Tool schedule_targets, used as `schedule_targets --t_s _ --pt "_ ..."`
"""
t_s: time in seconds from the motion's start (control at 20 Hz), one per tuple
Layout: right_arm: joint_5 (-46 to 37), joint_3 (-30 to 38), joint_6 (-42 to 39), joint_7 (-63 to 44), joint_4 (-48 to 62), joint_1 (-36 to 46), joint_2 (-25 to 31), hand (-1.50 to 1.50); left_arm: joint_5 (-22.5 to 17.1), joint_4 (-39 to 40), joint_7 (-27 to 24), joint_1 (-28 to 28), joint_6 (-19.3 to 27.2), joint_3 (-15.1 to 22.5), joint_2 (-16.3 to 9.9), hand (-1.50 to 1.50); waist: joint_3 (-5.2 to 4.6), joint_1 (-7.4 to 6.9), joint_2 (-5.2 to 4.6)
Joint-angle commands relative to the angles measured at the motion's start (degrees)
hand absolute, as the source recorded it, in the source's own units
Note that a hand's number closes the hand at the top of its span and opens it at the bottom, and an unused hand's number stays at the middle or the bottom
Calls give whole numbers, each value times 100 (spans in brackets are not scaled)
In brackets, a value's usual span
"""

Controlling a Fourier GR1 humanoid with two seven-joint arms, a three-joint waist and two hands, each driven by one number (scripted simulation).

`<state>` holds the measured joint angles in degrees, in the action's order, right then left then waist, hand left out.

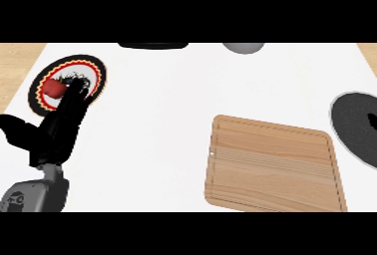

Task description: Pick the tomato from the cutting board and place it in the pan

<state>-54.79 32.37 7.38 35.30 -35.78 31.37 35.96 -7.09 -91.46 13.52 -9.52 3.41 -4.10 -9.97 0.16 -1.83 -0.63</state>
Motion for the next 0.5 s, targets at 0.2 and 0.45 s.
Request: schedule_targets --t_s 0.2,0.45 --pt "34 264 -293 -260 1808 403 508 -150 -27 -122 -43 111 -12 2 61 0 10 -91 -32" --pt "288 440 -298 302 2196 605 556 -150 44 -102 182 -158 94 46 93 0 19 -79 -36"
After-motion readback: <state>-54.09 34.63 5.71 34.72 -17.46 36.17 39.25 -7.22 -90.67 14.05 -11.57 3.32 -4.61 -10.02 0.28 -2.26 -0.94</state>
